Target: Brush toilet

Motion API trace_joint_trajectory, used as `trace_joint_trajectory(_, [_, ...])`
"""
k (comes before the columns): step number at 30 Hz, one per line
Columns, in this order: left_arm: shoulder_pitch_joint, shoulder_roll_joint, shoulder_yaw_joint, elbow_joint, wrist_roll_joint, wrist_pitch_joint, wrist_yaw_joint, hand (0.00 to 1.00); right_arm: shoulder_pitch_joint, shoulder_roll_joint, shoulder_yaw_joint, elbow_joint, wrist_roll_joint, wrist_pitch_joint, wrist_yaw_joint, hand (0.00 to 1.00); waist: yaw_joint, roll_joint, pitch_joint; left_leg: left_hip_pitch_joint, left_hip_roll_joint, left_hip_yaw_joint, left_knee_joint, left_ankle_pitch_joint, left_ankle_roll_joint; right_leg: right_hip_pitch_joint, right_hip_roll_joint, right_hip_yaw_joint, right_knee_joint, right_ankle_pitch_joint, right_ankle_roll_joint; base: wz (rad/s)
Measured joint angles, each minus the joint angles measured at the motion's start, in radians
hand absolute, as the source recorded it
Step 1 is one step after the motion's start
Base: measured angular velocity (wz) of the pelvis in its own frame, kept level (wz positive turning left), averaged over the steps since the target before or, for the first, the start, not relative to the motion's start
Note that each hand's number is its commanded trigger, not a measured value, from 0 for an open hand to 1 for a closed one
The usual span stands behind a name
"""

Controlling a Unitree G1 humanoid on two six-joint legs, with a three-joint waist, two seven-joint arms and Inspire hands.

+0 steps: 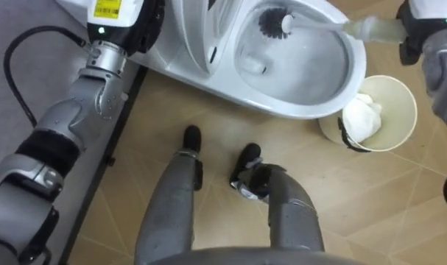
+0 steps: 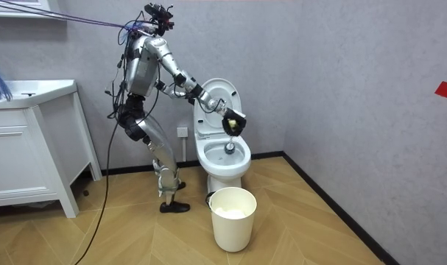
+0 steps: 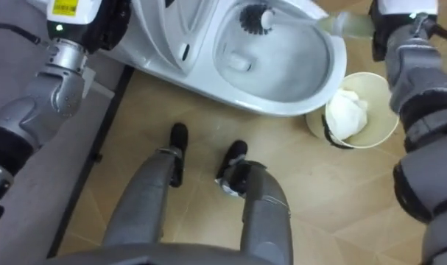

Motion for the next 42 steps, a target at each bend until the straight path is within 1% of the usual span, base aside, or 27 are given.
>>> trace_joint_trajectory(1, [0.003,-0.021,0.001,0.005,0.001,0.000,0.001,0.00,0.045,0.026,0.011,0.005,-0.028,0.014,0.009,1.00,0.007,0.023,-0.0040,-0.004,-0.007,0.000,-0.001,-0.002,0.003,-0.007,-0.008,0.000,0.005,0.001,0.003,0.05])
trace_joint_trajectory(2, [0.007,-0.028,0.001,0.005,0.000,0.000,0.002,0.00,0.069,0.043,0.007,0.009,-0.027,0.032,0.004,1.00,0.012,0.035,-0.0093,-0.008,-0.010,0.000,-0.001,-0.003,0.004,-0.012,-0.011,0.001,0.007,0.000,0.005,-0.06])
trace_joint_trajectory(3, [0.018,-0.038,0.002,0.006,-0.001,0.003,0.005,0.00,0.098,0.069,0.000,0.017,-0.026,0.071,-0.003,1.00,0.019,0.057,-0.0178,-0.011,-0.012,0.003,-0.001,-0.004,0.006,-0.018,-0.011,0.005,0.007,0.003,0.010,-0.13])
trace_joint_trajectory(4, [0.026,-0.040,0.003,0.007,-0.001,0.005,0.005,0.00,0.104,0.075,0.000,0.026,-0.024,0.085,-0.005,1.00,0.020,0.067,-0.0222,-0.011,-0.012,0.005,-0.001,-0.005,0.008,-0.019,-0.012,0.005,0.007,0.003,0.010,-0.17])
trace_joint_trajectory(5, [0.040,-0.043,0.002,0.014,-0.003,0.009,0.005,0.00,0.114,0.083,0.000,0.037,-0.022,0.104,-0.006,1.00,0.017,0.085,-0.0315,-0.009,-0.013,0.007,-0.002,-0.006,0.009,-0.019,-0.013,0.007,0.007,0.002,0.012,-0.09])
trace_joint_trajectory(6, [0.057,-0.048,0.003,0.020,-0.015,0.011,0.005,0.00,0.137,0.091,0.000,0.037,-0.017,0.108,-0.011,1.00,0.013,0.096,-0.0389,-0.003,-0.014,0.007,-0.006,-0.006,0.009,-0.017,-0.013,0.009,0.007,-0.001,0.015,-0.04])
trace_joint_trajectory(7, [0.067,-0.051,0.006,0.017,-0.020,0.016,0.005,0.00,0.143,0.093,0.000,0.036,-0.018,0.110,-0.013,1.00,0.008,0.100,-0.0408,-0.001,-0.015,0.007,-0.009,-0.006,0.009,-0.015,-0.013,0.008,0.007,-0.003,0.015,0.09])
trace_joint_trajectory(9, [0.096,-0.052,0.021,0.009,-0.021,0.032,0.015,0.00,0.172,0.112,-0.001,0.033,-0.018,0.119,-0.032,1.00,-0.026,0.120,-0.0519,0.001,-0.015,-0.003,-0.015,-0.004,0.006,-0.008,-0.012,0.000,0.005,-0.015,0.016,0.18])
trace_joint_trajectory(10, [0.102,-0.051,0.025,0.009,-0.023,0.033,0.016,0.00,0.181,0.118,-0.003,0.032,-0.018,0.122,-0.037,1.00,-0.035,0.122,-0.0525,0.004,-0.016,-0.004,-0.020,-0.003,0.004,-0.006,-0.012,-0.001,0.004,-0.016,0.015,0.13])
trace_joint_trajectory(12, [0.129,-0.050,0.027,-0.008,-0.057,0.047,0.027,0.00,0.220,0.153,-0.032,0.030,-0.018,0.136,-0.062,1.00,-0.056,0.131,-0.0524,0.019,-0.014,-0.004,-0.032,-0.002,0.002,0.007,-0.011,-0.005,-0.001,-0.024,0.012,0.09])
trace_joint_trajectory(15, [0.164,-0.050,0.042,-0.018,-0.081,0.051,0.035,0.00,0.299,0.161,-0.061,-0.020,-0.017,0.150,-0.093,1.00,-0.084,0.153,-0.0592,0.029,-0.013,-0.002,-0.052,-0.001,0.001,0.017,-0.010,-0.008,-0.014,-0.028,0.017,0.08])
trace_joint_trajectory(16, [0.176,-0.049,0.047,-0.018,-0.090,0.051,0.045,0.00,0.323,0.163,-0.081,-0.042,-0.008,0.151,-0.106,1.00,-0.094,0.159,-0.0591,0.029,-0.013,0.002,-0.056,-0.001,0.001,0.018,-0.012,-0.008,-0.014,-0.029,0.018,0.00])
trace_joint_trajectory(19, [0.183,-0.049,0.043,-0.019,-0.109,0.053,0.046,0.00,0.335,0.162,-0.075,-0.050,0.012,0.151,-0.120,1.00,-0.100,0.171,-0.0575,0.045,-0.010,0.008,-0.059,-0.001,0.001,0.032,-0.013,-0.014,-0.018,-0.031,0.018,0.00])
trace_joint_trajectory(23, [0.179,-0.050,0.040,-0.025,-0.122,0.053,0.021,0.00,0.316,0.154,-0.068,-0.017,0.025,0.143,-0.129,1.00,-0.086,0.171,-0.0549,0.059,-0.006,0.007,-0.060,-0.004,0.000,0.051,-0.010,-0.022,-0.027,-0.030,0.018,0.00])
trace_joint_trajectory(25, [0.174,-0.047,0.039,-0.042,-0.123,0.054,0.011,0.00,0.287,0.151,-0.060,0.027,0.079,0.123,-0.131,1.00,-0.072,0.164,-0.0498,0.057,-0.007,0.008,-0.057,-0.004,0.000,0.048,-0.014,-0.021,-0.021,-0.031,0.016,0.00])
trace_joint_trajectory(26, [0.158,-0.046,0.030,-0.045,-0.122,0.054,0.011,0.00,0.259,0.147,-0.055,0.057,0.128,0.107,-0.128,1.00,-0.063,0.145,-0.0358,0.055,-0.012,0.013,-0.055,-0.005,0.001,0.036,-0.023,-0.015,-0.001,-0.039,0.015,0.00])
trace_joint_trajectory(28, [0.142,-0.041,0.028,-0.057,-0.120,0.051,0.025,0.00,0.202,0.137,-0.055,0.097,0.204,0.082,-0.118,1.00,-0.047,0.129,-0.0260,0.037,-0.015,0.024,-0.044,-0.006,0.002,0.006,-0.034,-0.004,0.030,-0.047,0.012,-0.03])
trace_joint_trajectory(29, [0.123,-0.036,0.022,-0.063,-0.115,0.044,0.037,0.00,0.160,0.119,-0.051,0.112,0.247,0.062,-0.111,1.00,-0.032,0.112,-0.0176,0.017,-0.015,0.032,-0.034,-0.006,0.003,-0.022,-0.038,0.006,0.049,-0.050,0.008,-0.07])
trace_joint_trajectory(30, [0.114,-0.027,0.023,-0.079,-0.105,0.042,0.048,0.00,0.108,0.101,-0.053,0.123,0.283,0.051,-0.103,1.00,-0.023,0.101,-0.0190,-0.006,-0.017,0.041,-0.030,-0.006,0.003,-0.057,-0.048,0.016,0.074,-0.052,0.004,-0.05])
trace_joint_trajectory(31, [0.102,-0.019,0.023,-0.092,-0.093,0.043,0.057,0.00,0.059,0.084,-0.055,0.124,0.303,0.049,-0.100,1.00,-0.015,0.082,-0.0137,-0.028,-0.018,0.045,-0.019,-0.006,0.002,-0.086,-0.056,0.022,0.097,-0.054,-0.003,0.00])
trace_joint_trajectory(32, [0.097,-0.015,0.023,-0.097,-0.089,0.042,0.058,0.00,0.035,0.077,-0.061,0.125,0.315,0.049,-0.099,1.00,-0.012,0.071,-0.0106,-0.035,-0.022,0.045,-0.016,-0.006,0.002,-0.097,-0.058,0.027,0.107,-0.054,-0.006,0.07])
trace_joint_trajectory(33, [0.089,-0.005,0.024,-0.097,-0.069,0.042,0.061,0.00,-0.010,0.069,-0.070,0.136,0.326,0.048,-0.099,1.00,-0.015,0.054,-0.0124,-0.041,-0.031,0.044,-0.013,-0.006,0.002,-0.110,-0.068,0.030,0.126,-0.055,-0.016,0.11])
trace_joint_trajectory(34, [0.081,-0.001,0.023,-0.094,-0.054,0.042,0.059,0.00,-0.036,0.055,-0.071,0.152,0.325,0.043,-0.100,1.00,-0.016,0.035,-0.0125,-0.044,-0.030,0.043,-0.004,-0.006,0.001,-0.110,-0.068,0.031,0.135,-0.060,-0.019,0.12])
trace_joint_trajectory(36, [0.081,0.010,0.025,-0.094,-0.046,0.042,0.073,0.00,-0.060,0.041,-0.079,0.151,0.315,0.037,-0.101,1.00,-0.018,0.009,-0.0145,-0.046,-0.029,0.033,0.007,-0.009,-0.003,-0.107,-0.064,0.029,0.138,-0.063,-0.021,0.04])
trace_joint_trajectory(37, [0.080,0.013,0.028,-0.093,-0.029,0.044,0.075,0.00,-0.075,0.026,-0.079,0.151,0.290,0.034,-0.101,1.00,-0.023,0.002,-0.0150,-0.050,-0.028,0.028,0.015,-0.010,-0.005,-0.105,-0.059,0.030,0.136,-0.064,-0.018,0.00])
trace_joint_trajectory(39, [0.078,0.014,0.030,-0.096,-0.020,0.046,0.070,0.00,-0.093,0.012,-0.079,0.150,0.256,0.028,-0.101,1.00,-0.028,-0.004,-0.0149,-0.049,-0.027,0.034,0.018,-0.011,-0.004,-0.106,-0.060,0.034,0.135,-0.063,-0.011,-0.05])
trace_joint_trajectory(42, [0.079,0.013,0.030,-0.096,-0.020,0.055,0.063,0.00,-0.094,0.016,-0.079,0.131,0.201,0.022,-0.101,1.00,-0.031,-0.006,-0.0147,-0.045,-0.030,0.044,0.020,-0.012,-0.001,-0.106,-0.065,0.037,0.135,-0.061,-0.001,-0.09])
